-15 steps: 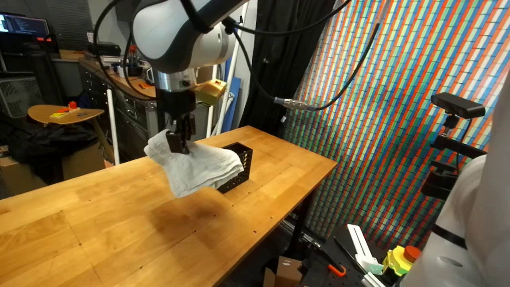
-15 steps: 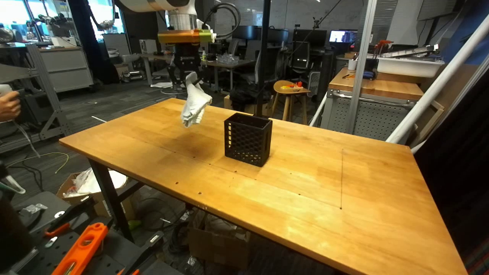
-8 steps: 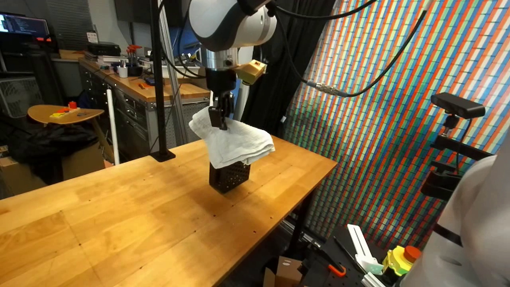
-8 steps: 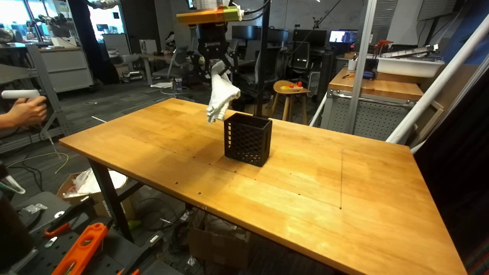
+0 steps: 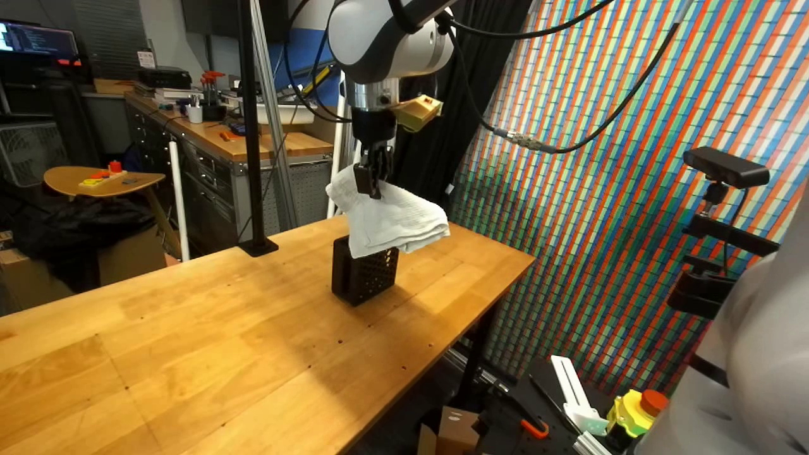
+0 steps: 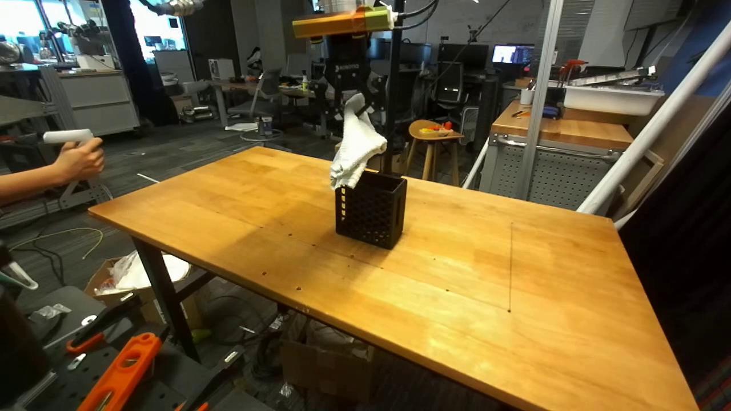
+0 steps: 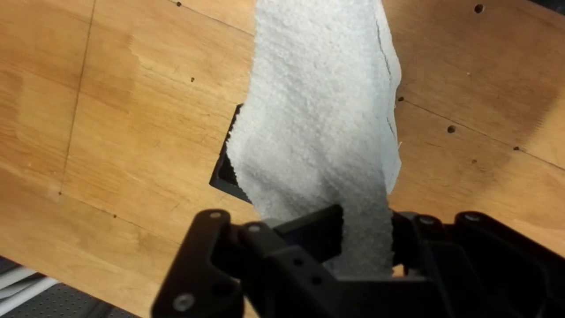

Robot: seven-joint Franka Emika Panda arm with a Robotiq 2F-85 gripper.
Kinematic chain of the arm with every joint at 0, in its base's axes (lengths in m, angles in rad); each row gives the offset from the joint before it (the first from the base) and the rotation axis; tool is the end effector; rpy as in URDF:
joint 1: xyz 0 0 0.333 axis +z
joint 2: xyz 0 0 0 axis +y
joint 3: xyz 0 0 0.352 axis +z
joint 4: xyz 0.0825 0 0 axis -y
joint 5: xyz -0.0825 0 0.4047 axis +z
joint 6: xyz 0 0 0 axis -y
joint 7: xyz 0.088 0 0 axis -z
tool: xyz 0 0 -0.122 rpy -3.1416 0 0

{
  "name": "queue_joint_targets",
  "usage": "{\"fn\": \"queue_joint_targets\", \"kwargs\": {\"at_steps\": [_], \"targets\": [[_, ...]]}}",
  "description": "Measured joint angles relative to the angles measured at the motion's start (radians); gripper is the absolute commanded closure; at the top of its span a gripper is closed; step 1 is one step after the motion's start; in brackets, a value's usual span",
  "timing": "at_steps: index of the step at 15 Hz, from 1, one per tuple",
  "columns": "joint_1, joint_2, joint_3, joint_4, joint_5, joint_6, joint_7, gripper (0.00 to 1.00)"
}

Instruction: Put the towel in the basket

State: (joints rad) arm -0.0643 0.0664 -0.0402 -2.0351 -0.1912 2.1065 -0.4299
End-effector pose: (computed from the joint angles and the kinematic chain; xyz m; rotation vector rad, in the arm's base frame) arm 0.5813 -0.0721 0.4245 2.9121 0.6251 -0.0588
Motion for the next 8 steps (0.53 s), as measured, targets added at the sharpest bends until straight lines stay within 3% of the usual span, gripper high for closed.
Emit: {"fn": "queue_joint_targets", "kwargs": {"at_steps": [4, 8], "targets": [[-0.016, 0.039, -0.015, 0.066, -0.002, 0.000, 0.004, 0.92], [-0.025, 0.107, -0.024, 0.131, -0.002, -0.012, 0.090, 0.92]]}}
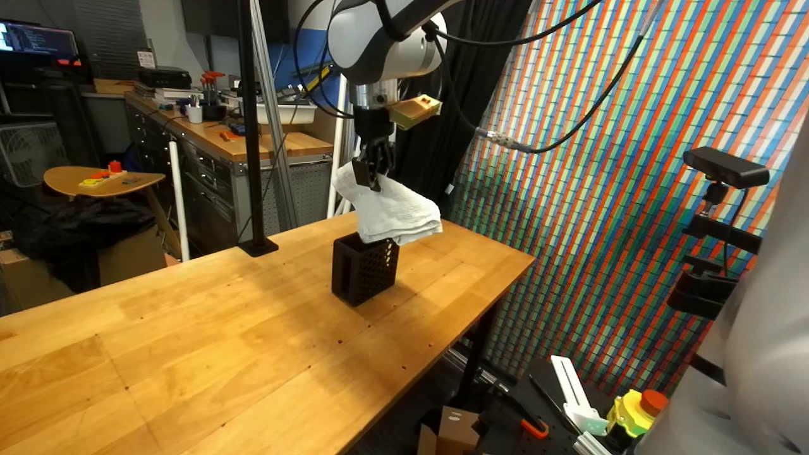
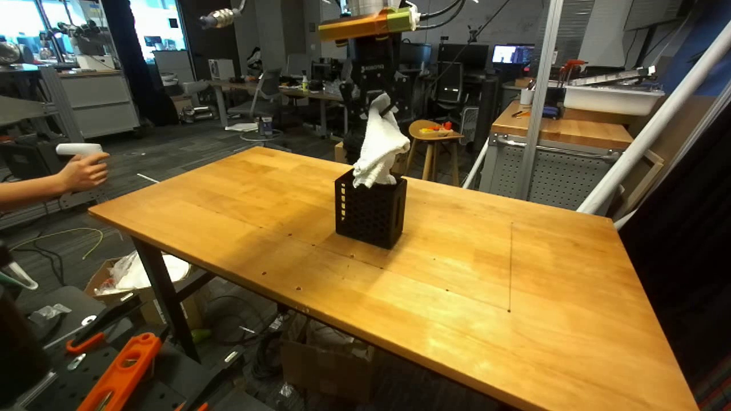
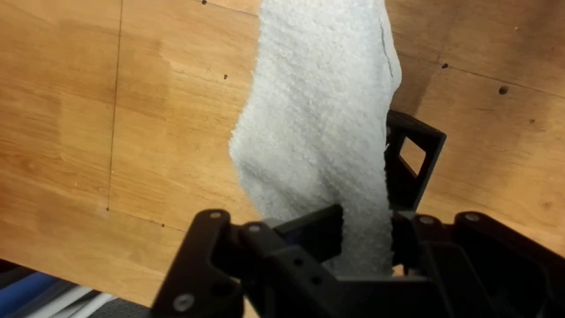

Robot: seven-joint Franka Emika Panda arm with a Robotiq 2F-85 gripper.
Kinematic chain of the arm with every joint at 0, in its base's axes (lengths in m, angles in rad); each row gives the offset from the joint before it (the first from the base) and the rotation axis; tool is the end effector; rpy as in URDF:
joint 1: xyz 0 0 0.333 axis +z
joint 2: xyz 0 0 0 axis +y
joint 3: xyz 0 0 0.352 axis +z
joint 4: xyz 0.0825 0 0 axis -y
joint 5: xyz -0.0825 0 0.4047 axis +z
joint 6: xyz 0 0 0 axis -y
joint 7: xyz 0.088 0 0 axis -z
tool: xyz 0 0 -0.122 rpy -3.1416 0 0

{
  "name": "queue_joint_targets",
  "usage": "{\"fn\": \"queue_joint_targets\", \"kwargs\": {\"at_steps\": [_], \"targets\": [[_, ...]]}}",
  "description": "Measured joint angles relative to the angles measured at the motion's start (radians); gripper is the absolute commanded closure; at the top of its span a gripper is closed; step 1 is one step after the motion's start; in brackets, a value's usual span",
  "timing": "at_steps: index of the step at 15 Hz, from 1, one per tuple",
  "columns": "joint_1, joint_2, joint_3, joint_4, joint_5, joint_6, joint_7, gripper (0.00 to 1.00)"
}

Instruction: Put the towel in the basket

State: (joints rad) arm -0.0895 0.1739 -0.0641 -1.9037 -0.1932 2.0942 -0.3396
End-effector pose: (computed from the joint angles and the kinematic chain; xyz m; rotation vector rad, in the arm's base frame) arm 0.6176 -0.1060 0.4219 2.9340 0.4172 -0.0413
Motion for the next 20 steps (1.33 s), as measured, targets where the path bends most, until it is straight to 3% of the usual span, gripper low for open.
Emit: {"fn": "queue_joint_targets", "kwargs": {"at_steps": [8, 20], "targets": [[0.005, 0.082, 0.004, 0.042, 0.047, -0.053, 0.198, 0.92], [-0.004, 0.120, 0.012, -0.024, 0.222, 0.063, 0.137, 0.92]]}}
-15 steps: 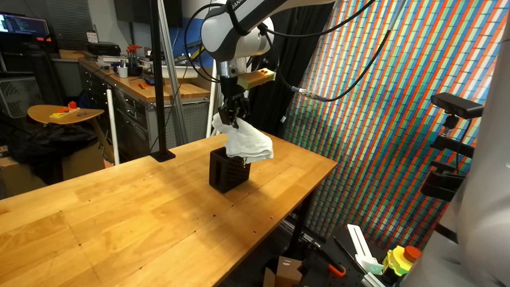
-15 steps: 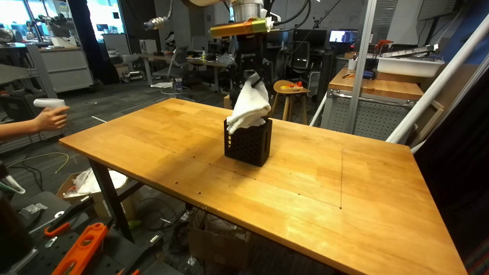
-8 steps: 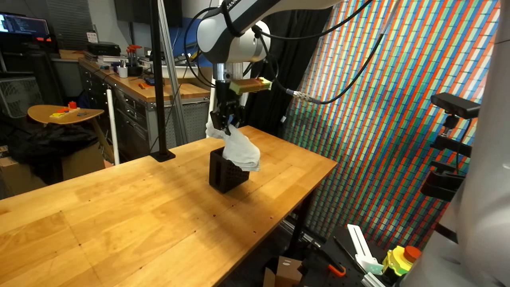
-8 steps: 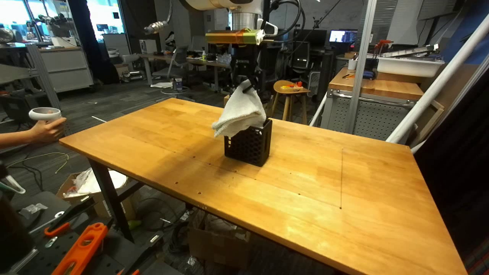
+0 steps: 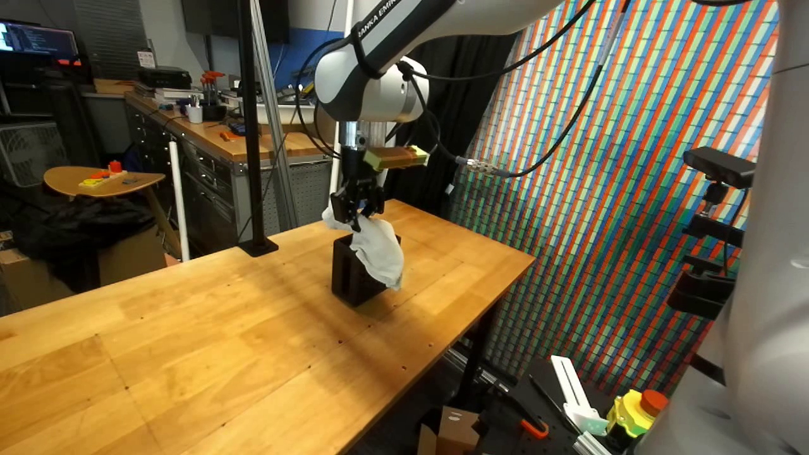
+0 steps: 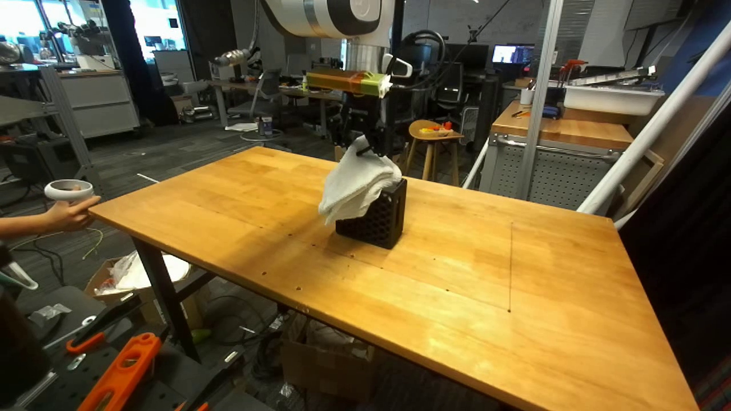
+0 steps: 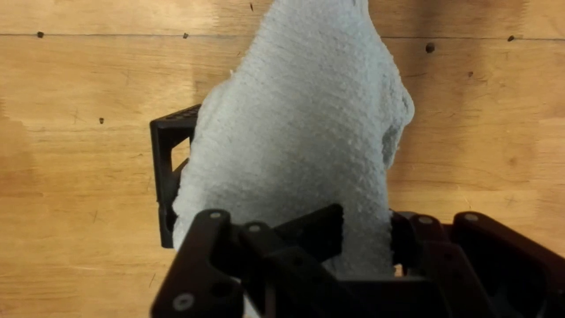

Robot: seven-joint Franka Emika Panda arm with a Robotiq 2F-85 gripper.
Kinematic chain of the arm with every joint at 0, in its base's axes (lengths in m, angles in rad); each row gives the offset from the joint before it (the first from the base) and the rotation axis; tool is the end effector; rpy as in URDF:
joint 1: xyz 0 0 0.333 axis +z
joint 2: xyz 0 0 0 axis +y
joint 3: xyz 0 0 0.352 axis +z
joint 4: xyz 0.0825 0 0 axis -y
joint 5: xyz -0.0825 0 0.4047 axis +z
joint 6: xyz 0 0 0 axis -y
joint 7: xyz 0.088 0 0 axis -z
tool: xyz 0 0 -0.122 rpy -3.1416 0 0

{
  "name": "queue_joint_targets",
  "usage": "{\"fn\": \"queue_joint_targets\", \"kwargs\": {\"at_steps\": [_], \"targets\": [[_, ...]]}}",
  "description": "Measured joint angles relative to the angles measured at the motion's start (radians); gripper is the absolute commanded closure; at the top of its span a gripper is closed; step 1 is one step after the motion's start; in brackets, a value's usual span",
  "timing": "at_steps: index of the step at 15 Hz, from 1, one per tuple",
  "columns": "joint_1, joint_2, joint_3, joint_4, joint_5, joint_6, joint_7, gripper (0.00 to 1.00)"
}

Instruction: Put the towel in the basket

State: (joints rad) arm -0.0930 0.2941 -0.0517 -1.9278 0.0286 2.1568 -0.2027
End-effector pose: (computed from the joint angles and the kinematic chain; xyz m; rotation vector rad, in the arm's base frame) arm 0.6266 -0.0883 0.3391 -3.1201 -0.0673 0.0971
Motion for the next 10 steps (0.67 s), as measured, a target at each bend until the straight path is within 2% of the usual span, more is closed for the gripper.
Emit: {"fn": "queue_joint_targets", "kwargs": {"at_steps": [10], "targets": [[-0.005, 0.064, 0.024, -0.031, 0.039, 0.032, -0.088, 0.92]]}}
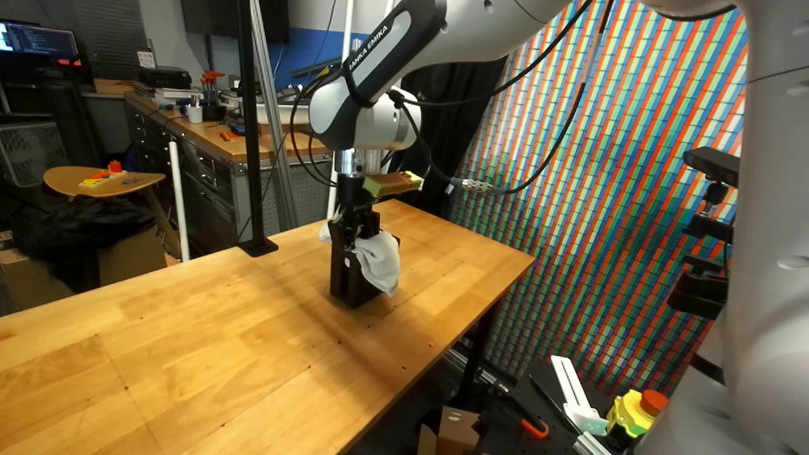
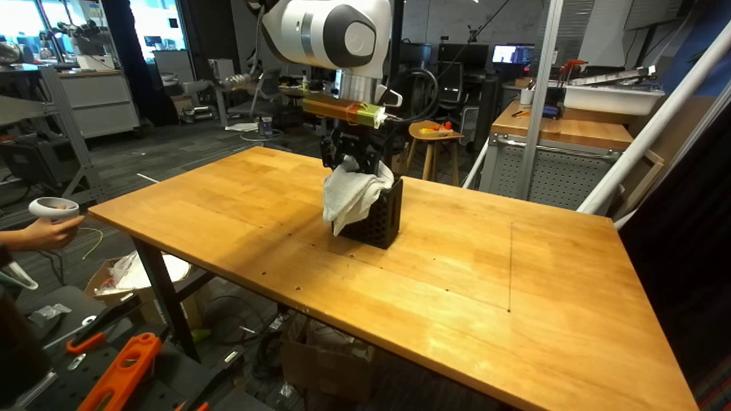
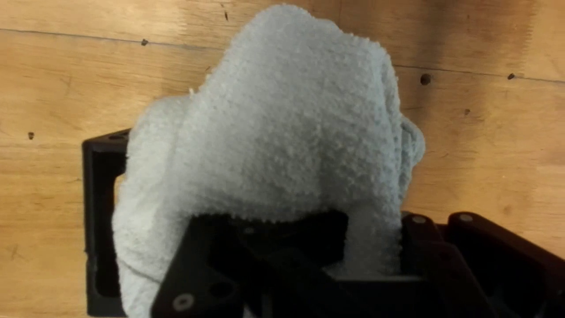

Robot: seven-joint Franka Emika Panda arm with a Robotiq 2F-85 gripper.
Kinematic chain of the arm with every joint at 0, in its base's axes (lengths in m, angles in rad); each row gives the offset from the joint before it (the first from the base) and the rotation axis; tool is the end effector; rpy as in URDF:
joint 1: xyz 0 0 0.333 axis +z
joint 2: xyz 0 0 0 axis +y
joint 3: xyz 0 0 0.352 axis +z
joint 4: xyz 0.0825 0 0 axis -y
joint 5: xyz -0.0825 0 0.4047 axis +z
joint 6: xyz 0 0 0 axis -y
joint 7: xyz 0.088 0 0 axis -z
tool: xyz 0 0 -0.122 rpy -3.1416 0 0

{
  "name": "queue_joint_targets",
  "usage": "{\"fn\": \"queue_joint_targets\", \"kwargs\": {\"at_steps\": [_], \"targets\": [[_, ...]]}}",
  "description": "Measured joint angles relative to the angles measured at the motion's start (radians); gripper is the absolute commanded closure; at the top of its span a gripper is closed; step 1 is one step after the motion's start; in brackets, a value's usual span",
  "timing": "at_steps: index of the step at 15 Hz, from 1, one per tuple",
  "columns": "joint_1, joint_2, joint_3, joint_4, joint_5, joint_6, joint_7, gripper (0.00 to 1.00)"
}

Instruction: Put the towel in the basket

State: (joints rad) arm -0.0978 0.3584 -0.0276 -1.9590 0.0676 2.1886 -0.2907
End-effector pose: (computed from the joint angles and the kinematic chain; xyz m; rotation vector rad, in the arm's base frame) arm 0.6211 -0.0743 0.2872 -3.0622 -0.1897 0.1795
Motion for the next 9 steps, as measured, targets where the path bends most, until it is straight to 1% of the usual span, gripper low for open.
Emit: {"fn": "queue_joint_targets", "kwargs": {"at_steps": [6, 9], "targets": [[-0.001, 0.001, 0.041, -0.016, 0.052, 0.000, -0.055, 0.92], [-0.005, -0.001, 0.045, -0.023, 0.073, 0.000, -0.078, 0.93]]}}
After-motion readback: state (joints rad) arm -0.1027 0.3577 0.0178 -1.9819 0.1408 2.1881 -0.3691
